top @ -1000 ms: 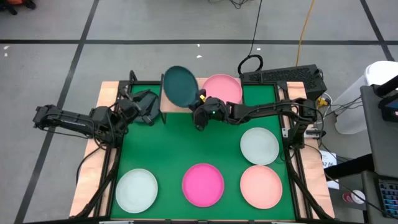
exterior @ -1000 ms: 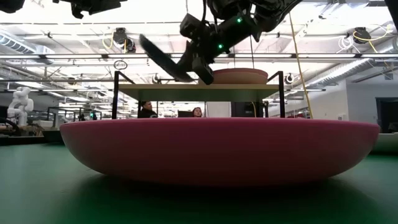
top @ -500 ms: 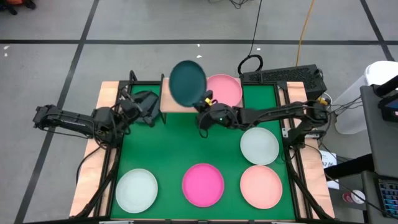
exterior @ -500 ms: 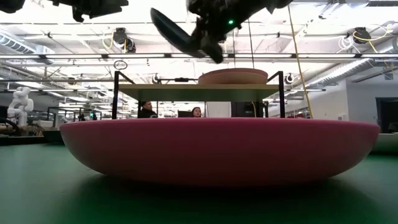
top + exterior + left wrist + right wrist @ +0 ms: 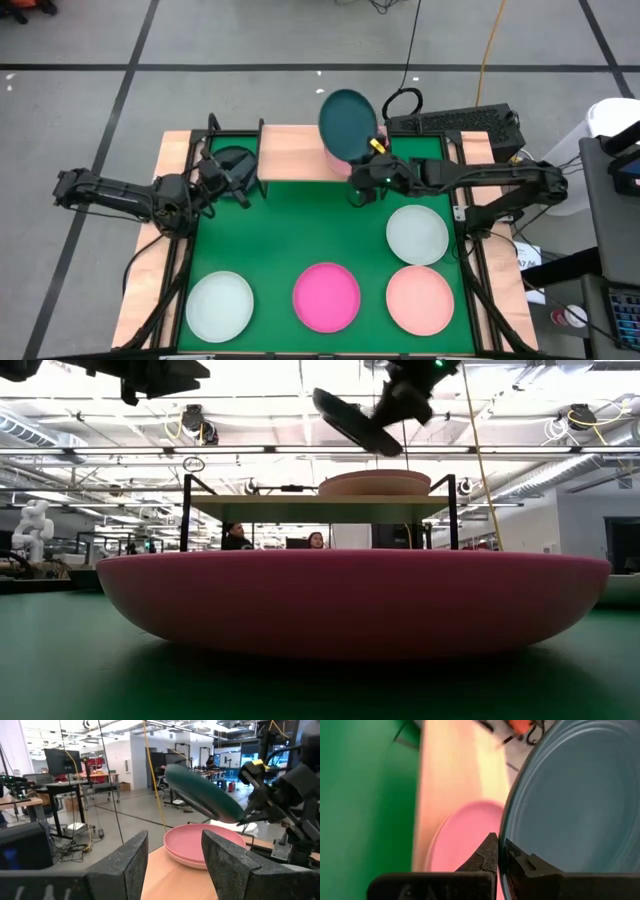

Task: Place and stack plates onto a shelf
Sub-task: Stack the right dark blue plate on top of the light pink on the shelf, then stack the pink plate on top of the dark blue plate on the shelf

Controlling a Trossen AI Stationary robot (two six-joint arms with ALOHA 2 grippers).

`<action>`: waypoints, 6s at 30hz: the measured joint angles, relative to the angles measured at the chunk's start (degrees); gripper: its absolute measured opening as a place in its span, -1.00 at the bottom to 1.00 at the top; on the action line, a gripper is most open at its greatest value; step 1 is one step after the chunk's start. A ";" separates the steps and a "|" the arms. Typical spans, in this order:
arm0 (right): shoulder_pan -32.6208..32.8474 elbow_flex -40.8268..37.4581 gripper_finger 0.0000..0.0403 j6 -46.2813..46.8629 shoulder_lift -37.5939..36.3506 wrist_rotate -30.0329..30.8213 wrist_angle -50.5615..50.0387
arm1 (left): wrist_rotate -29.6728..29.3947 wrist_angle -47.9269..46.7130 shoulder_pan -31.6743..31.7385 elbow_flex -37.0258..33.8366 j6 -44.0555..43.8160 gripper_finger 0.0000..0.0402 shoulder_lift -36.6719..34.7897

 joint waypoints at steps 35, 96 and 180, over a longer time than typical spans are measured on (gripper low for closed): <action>-0.62 -13.96 -0.59 1.62 -8.30 4.34 6.14 | 0.32 0.92 0.02 0.00 -0.83 -0.05 4.00; 12.49 -29.40 -0.15 19.52 -35.07 -15.26 23.30 | 8.04 -14.87 -22.12 19.82 12.77 -0.05 44.38; 12.51 -37.09 -0.15 21.07 -36.49 -15.29 36.74 | 18.15 -11.32 -32.79 19.89 16.89 -0.05 58.01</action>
